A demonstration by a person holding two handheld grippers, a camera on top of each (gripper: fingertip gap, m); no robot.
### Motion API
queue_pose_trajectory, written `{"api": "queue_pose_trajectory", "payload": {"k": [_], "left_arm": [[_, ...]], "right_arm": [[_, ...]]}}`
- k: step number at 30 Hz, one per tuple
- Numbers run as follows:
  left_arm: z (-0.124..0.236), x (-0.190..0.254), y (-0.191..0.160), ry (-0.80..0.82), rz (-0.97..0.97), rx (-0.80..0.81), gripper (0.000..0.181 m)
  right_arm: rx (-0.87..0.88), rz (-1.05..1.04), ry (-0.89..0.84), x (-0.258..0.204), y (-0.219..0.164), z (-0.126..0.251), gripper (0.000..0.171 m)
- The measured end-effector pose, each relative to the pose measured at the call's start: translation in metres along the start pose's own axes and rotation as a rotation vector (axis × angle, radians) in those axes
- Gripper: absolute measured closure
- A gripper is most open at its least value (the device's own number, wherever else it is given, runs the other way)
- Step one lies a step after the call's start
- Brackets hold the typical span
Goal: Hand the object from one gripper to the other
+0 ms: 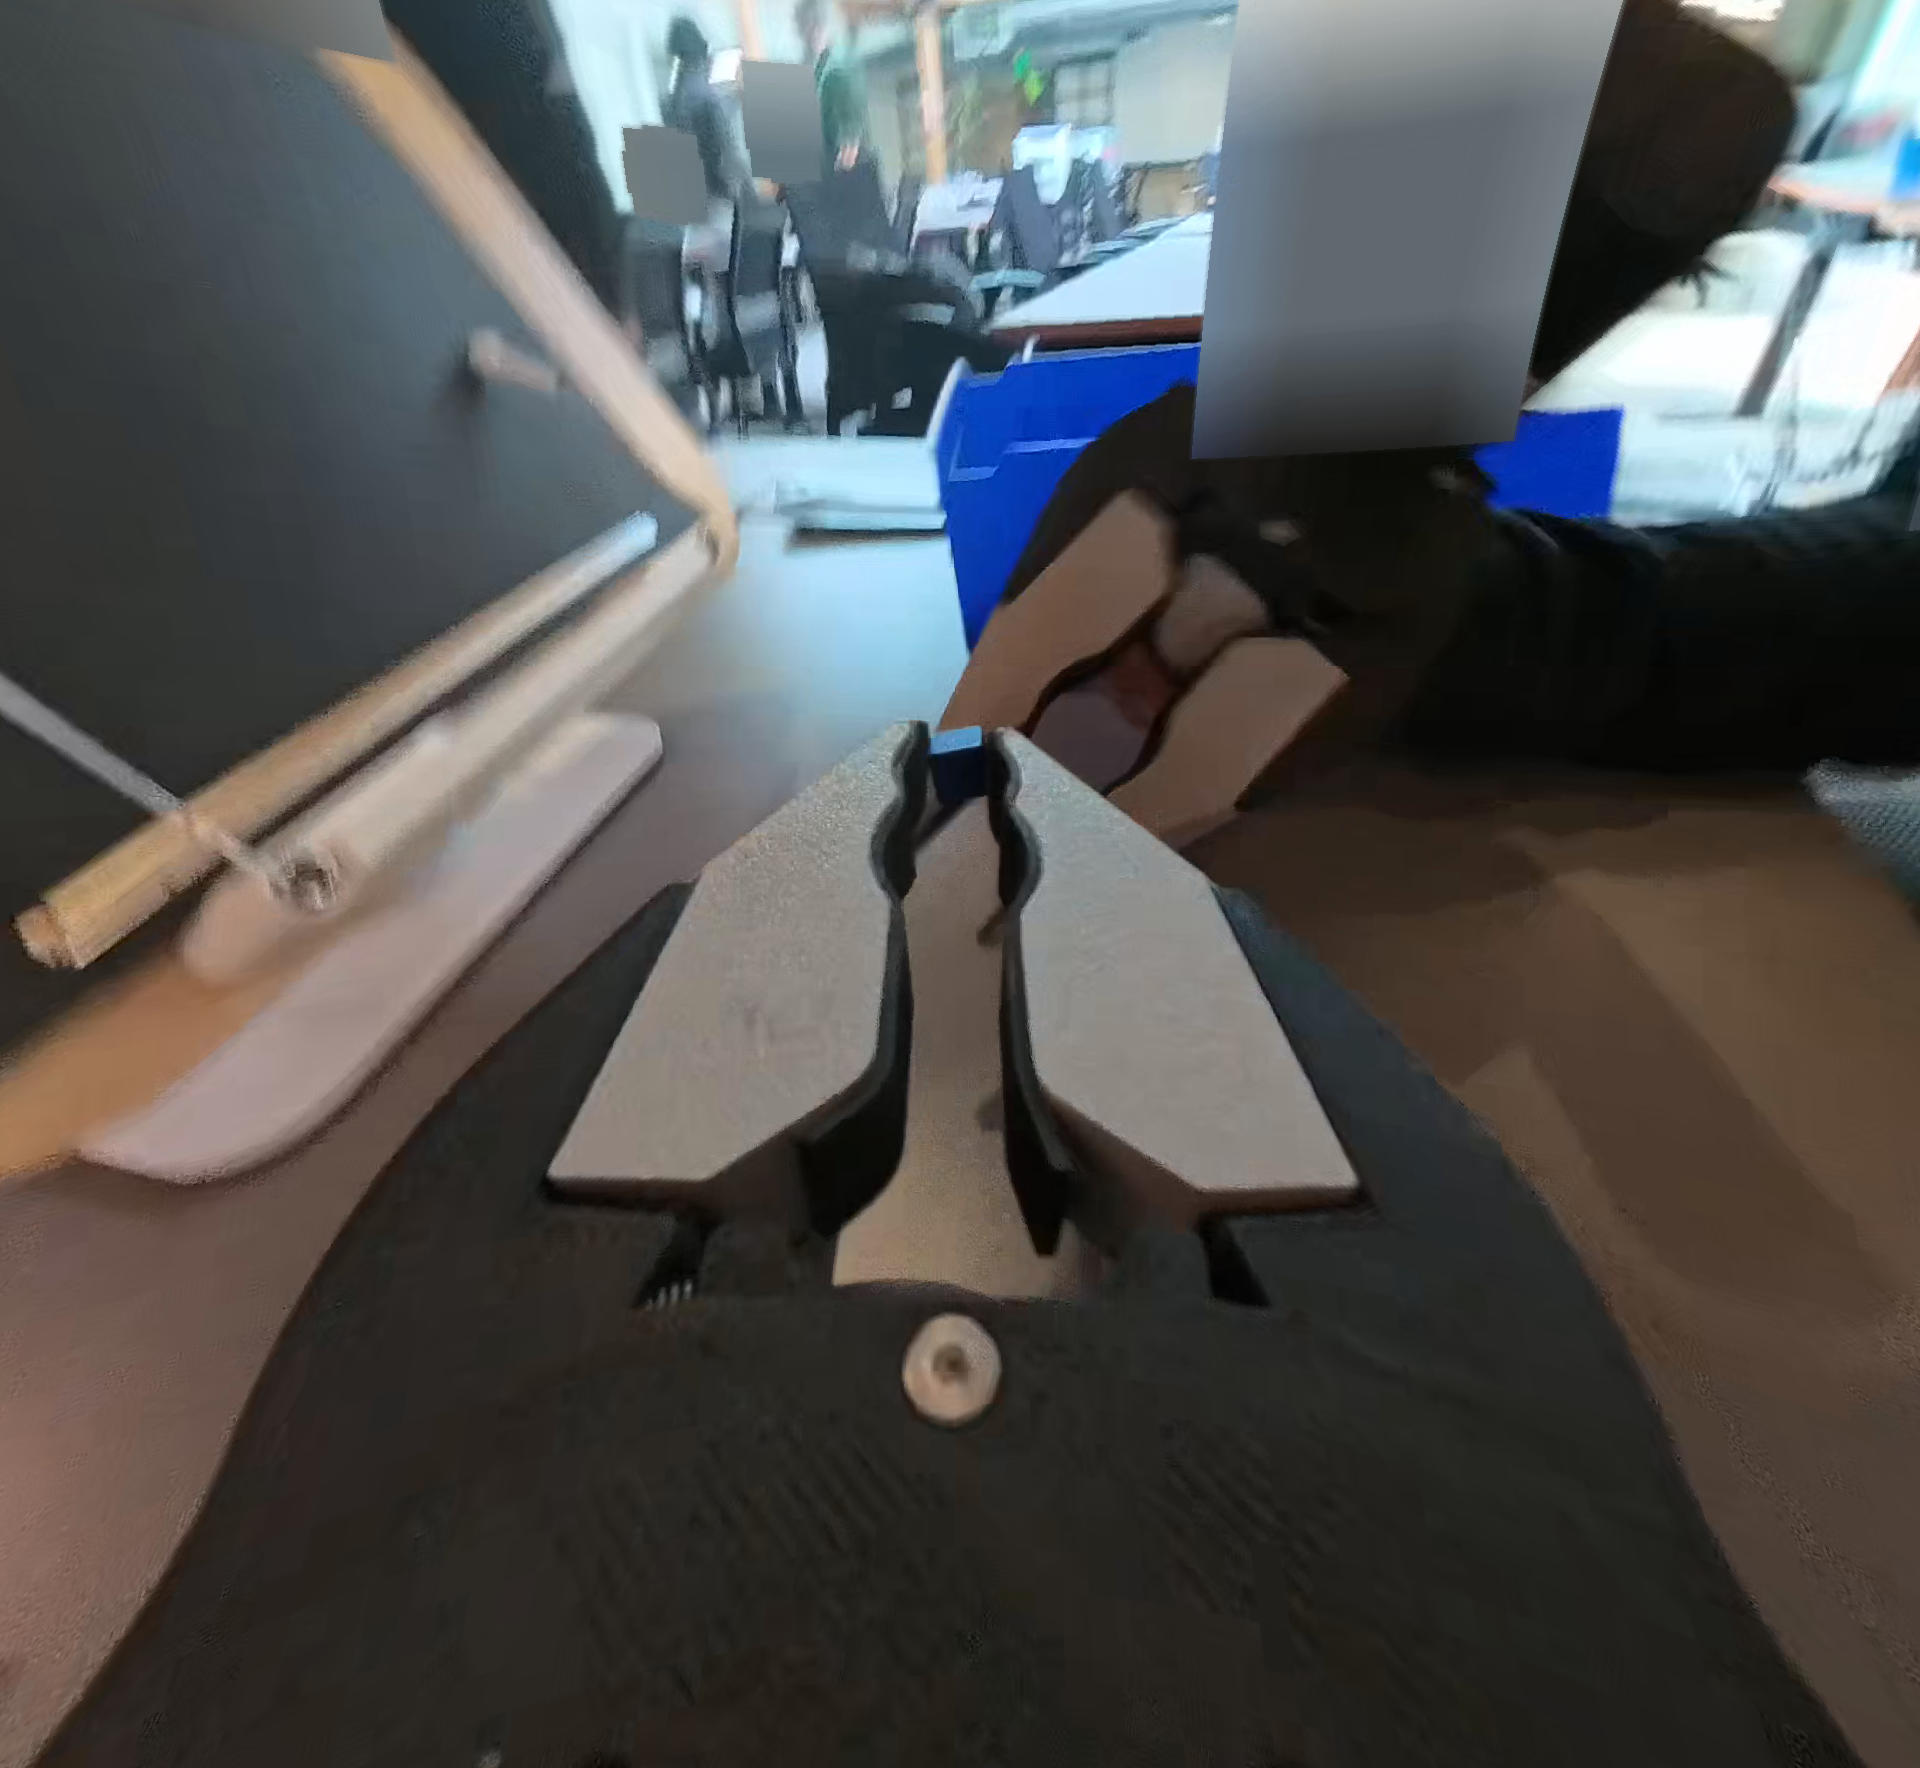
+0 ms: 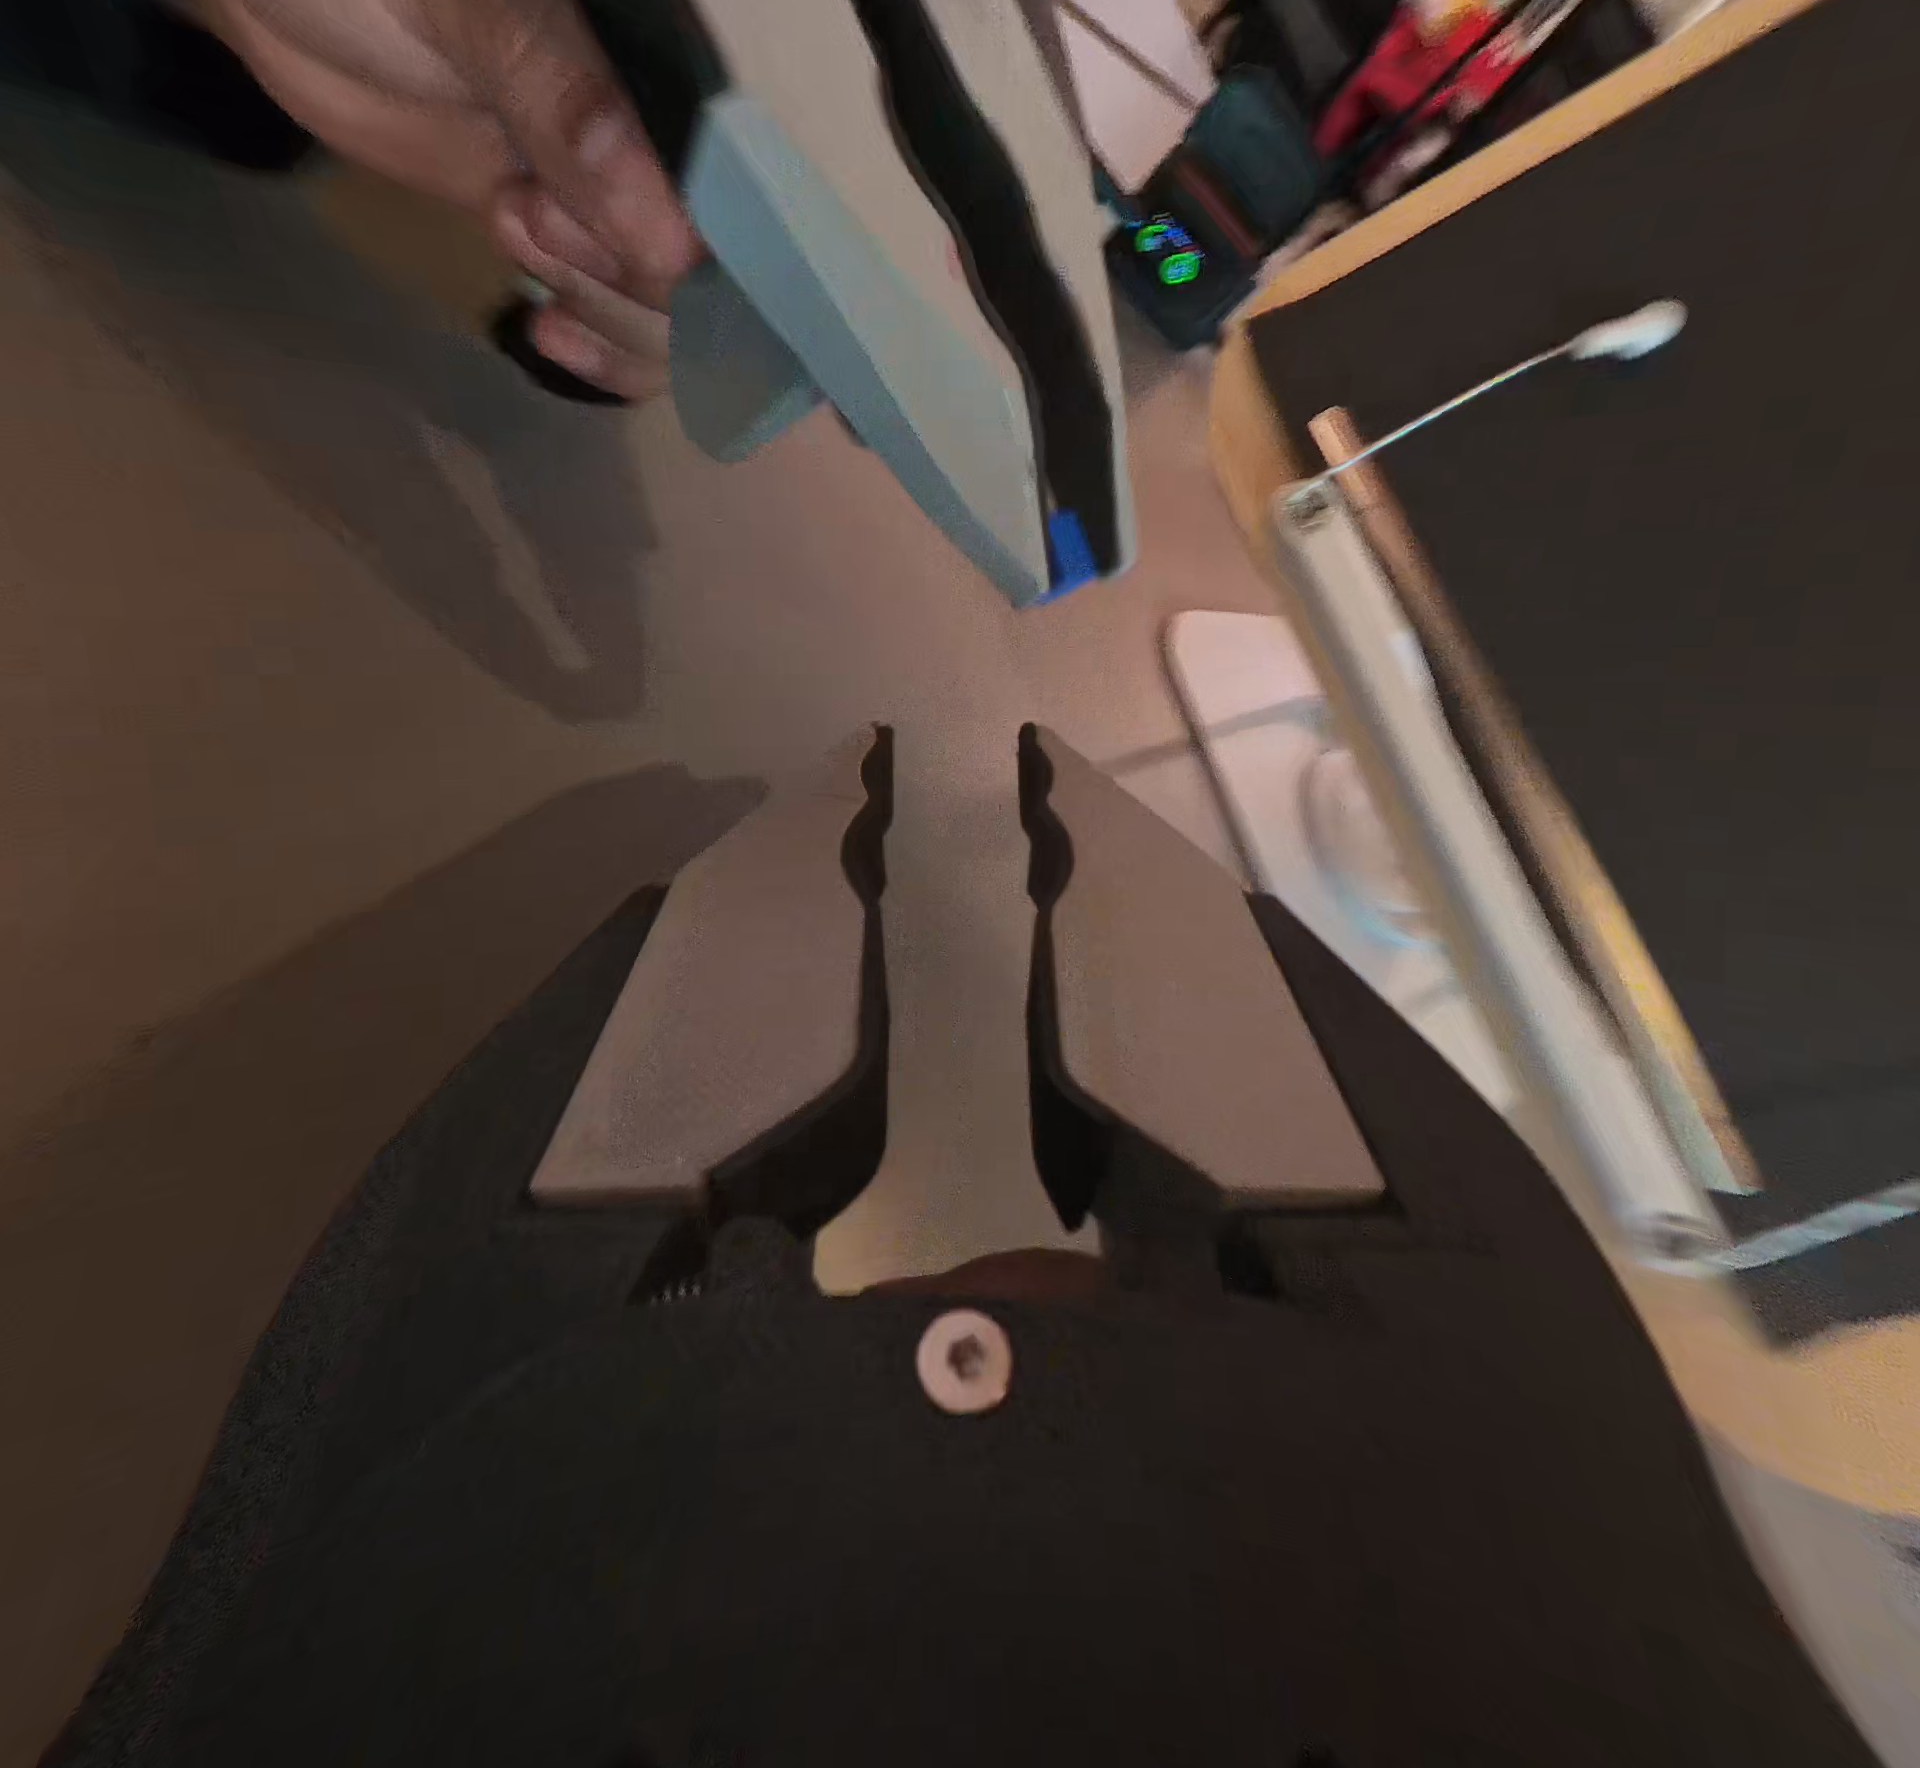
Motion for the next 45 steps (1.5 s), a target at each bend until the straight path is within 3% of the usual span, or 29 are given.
{"api": "queue_pose_trajectory", "payload": {"k": [3, 6, 11, 25, 32, 38, 41, 45], "left_arm": [[0.005, 0.020, 0.002, 0.008, -0.419, 0.044, 0.172], [0.001, 0.030, -0.003, 0.067, -0.643, -0.017, 0.172], [0.001, 0.035, 0.000, 0.066, -0.688, 0.042, 0.172], [0.002, 0.043, 0.001, 0.031, -0.761, 0.094, 0.172], [0.001, 0.044, 0.001, 0.065, -0.797, 0.075, 0.172], [-0.004, 0.038, -0.006, 0.130, -0.773, 0.002, 0.172], [-0.003, 0.029, -0.004, 0.199, -0.627, -0.064, 0.166], [-0.002, 0.015, 0.001, 0.128, -0.219, -0.104, 0.158]], "right_arm": [[0.035, -0.233, 0.214, 0.005, -0.002, 0.001, 0.152], [0.135, -0.429, 0.354, 0.015, -0.002, 0.009, 0.152], [0.255, -0.606, 0.561, 0.023, -0.005, 0.018, 0.157], [0.408, -0.703, 0.802, 0.021, 0.000, 0.027, 0.150], [0.410, -0.751, 0.782, 0.024, -0.001, 0.024, 0.163], [0.353, -0.785, 0.712, 0.027, -0.008, 0.018, 0.164], [0.299, -0.703, 0.491, 0.035, -0.011, 0.019, 0.164], [0.144, -0.377, 0.116, 0.035, -0.010, 0.024, 0.164]]}}
Point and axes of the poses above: each gripper's, where its closed fingertips meet, z back along the fingers, y out of its top, x = y × z across the jaws, the point moved 9 cm from there along z, back along the fingers, and after that the axes turned 3 degrees about -x, right-handed, at the moved point
